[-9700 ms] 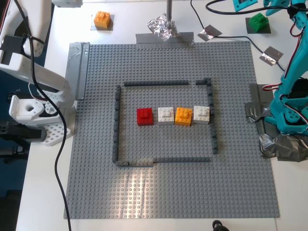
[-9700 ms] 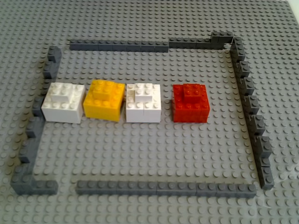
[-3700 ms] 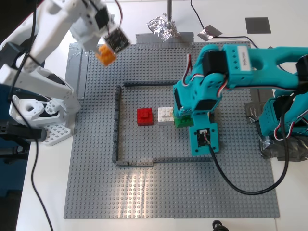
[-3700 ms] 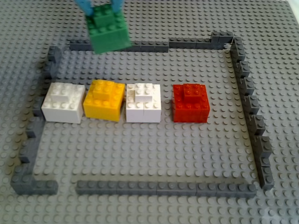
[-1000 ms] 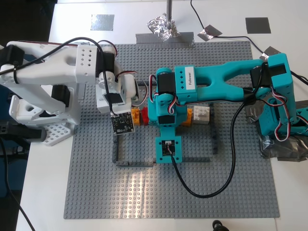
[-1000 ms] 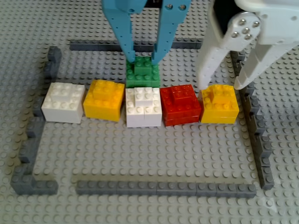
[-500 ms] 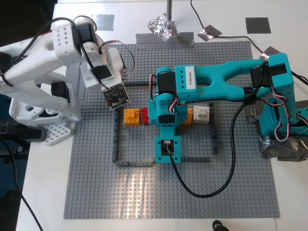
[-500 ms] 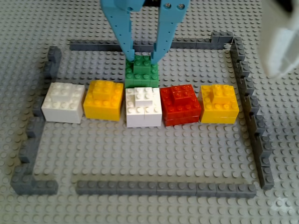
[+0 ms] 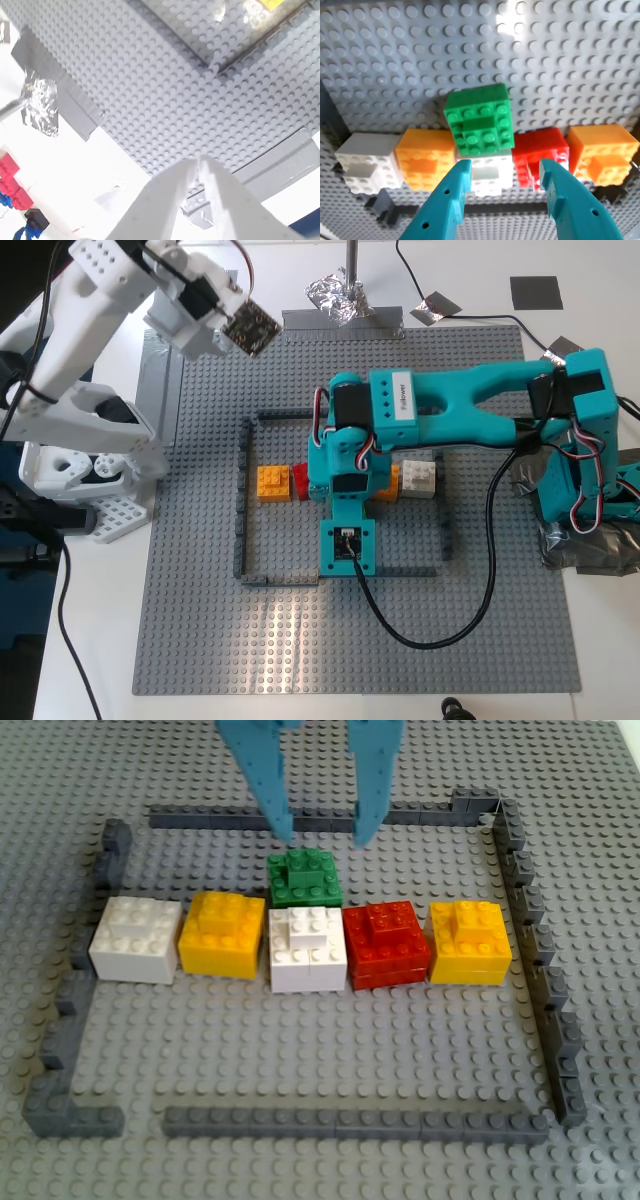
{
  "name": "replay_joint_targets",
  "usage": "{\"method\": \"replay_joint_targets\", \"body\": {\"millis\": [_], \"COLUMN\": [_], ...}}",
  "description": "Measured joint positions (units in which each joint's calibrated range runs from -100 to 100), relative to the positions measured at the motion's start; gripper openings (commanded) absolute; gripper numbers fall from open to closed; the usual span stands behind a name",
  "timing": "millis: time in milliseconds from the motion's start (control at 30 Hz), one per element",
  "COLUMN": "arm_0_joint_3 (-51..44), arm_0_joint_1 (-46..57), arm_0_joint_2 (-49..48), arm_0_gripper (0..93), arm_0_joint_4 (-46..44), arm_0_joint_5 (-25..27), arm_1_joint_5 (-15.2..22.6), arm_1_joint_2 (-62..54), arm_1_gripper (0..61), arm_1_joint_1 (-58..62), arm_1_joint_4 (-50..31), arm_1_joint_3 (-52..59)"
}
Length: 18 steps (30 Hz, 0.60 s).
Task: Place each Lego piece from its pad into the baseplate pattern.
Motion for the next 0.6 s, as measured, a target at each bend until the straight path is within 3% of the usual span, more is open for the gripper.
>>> {"method": "replay_joint_targets", "body": {"millis": [233, 600], "arm_0_joint_3": [2.1, 15.5], "arm_0_joint_1": [4.1, 17.5], "arm_0_joint_2": [-6.1, -20.3], "arm_0_gripper": [15.1, 15.1], "arm_0_joint_4": [0.7, 0.6], "arm_0_joint_5": [0.1, 0.2], "arm_1_joint_5": [-2.5, -4.7], "arm_1_joint_2": [7.6, 15.4], "arm_1_gripper": [0.2, 0.2], "arm_1_joint_1": [-16.1, -35.1], "arm_1_joint_4": [0.0, 0.6], "arm_1_joint_3": [-7.9, -15.1]}}
